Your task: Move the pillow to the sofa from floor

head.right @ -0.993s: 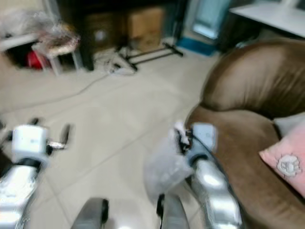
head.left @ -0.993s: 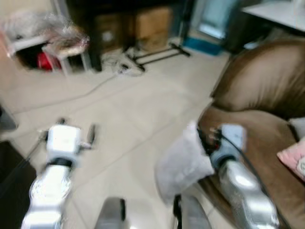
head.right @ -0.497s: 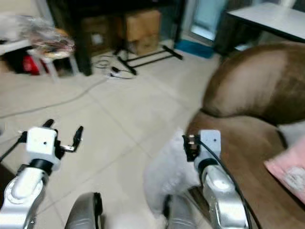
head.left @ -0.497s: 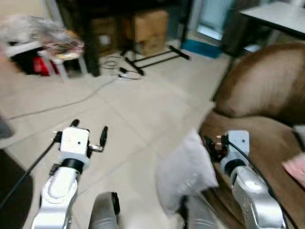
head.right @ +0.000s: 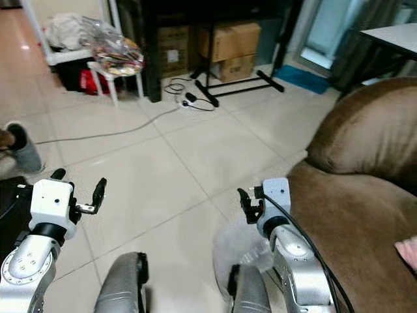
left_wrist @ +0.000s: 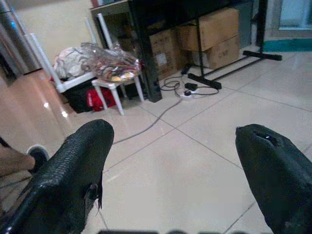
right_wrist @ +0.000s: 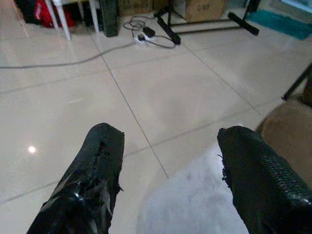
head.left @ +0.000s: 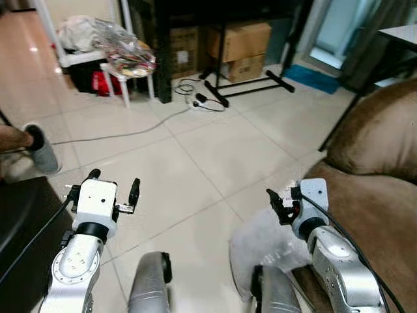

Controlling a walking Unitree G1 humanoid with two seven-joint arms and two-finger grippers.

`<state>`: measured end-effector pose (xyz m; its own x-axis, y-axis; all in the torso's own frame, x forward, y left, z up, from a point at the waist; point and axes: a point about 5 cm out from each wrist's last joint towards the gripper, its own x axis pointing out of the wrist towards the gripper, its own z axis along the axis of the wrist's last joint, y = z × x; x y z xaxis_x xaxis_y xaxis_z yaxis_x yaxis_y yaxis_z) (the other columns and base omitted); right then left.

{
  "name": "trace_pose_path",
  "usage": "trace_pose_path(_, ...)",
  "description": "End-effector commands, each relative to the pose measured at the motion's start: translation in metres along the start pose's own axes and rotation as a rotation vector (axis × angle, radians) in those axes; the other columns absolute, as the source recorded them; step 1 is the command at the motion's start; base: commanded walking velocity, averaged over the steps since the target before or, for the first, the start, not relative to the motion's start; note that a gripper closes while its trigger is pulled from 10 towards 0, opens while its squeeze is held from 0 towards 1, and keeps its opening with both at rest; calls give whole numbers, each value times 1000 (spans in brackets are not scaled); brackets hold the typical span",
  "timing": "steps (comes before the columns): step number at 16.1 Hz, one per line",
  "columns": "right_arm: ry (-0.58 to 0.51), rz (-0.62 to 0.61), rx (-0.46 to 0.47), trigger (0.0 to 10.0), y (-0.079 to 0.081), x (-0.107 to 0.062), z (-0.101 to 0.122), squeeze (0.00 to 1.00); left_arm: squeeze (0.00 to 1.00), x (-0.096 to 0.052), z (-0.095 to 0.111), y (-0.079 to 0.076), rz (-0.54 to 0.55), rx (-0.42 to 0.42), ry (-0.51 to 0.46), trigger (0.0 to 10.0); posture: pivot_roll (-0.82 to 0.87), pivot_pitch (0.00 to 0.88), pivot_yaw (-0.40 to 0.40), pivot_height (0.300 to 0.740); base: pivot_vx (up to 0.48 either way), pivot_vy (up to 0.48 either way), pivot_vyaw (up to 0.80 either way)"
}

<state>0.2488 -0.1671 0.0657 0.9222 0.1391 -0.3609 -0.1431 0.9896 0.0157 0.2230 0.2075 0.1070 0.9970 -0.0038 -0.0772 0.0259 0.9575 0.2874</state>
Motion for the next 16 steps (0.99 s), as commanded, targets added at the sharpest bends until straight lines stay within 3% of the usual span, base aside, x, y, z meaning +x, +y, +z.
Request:
trace_pose_path(1, -21, -16, -6, 10000, -5, 2, 5, 0, 0, 2, 2, -3, -16, 8, -5, 10000, -27, 0, -40, 575, 0, 0, 0)
trace_pose_path(5, -48, -39, 93, 10000, 0, 14, 10, 0, 0, 11, 7, -1, -34, 27, -19, 10000, -13, 8, -43, 550, 0, 0, 0)
trace_pose_path(10, -19, -43, 100, 10000, 6, 33, 8, 0, 0, 20, 13, 0, -111, 55, -29, 10000, -21, 95, -22, 510, 0, 0, 0)
trace_pose_path(13, -10, -61, 80, 10000, 5, 37, 8, 0, 0, 18, 10, -2, -146, 58, -19, 10000, -33, 117, -9, 490, 0, 0, 0)
trace_pose_path(14, -18, -77, 86, 10000, 3, 41, 10, 808, 0, 17, 10, -4, -176, 56, -13, 10000, -54, 157, -2, 490, 0, 0, 0)
trace_pose_path(15, -31, -85, 107, 10000, 1, 42, 12, 1000, 0, 16, 10, -5, -191, 59, -13, 10000, -54, 178, -5, 490, 0, 0, 0)
trace_pose_path(16, -54, -105, 157, 10000, -3, 48, 15, 1000, 0, 17, 12, -6, -226, 62, -14, 10000, -46, 210, -14, 490, 0, 0, 0)
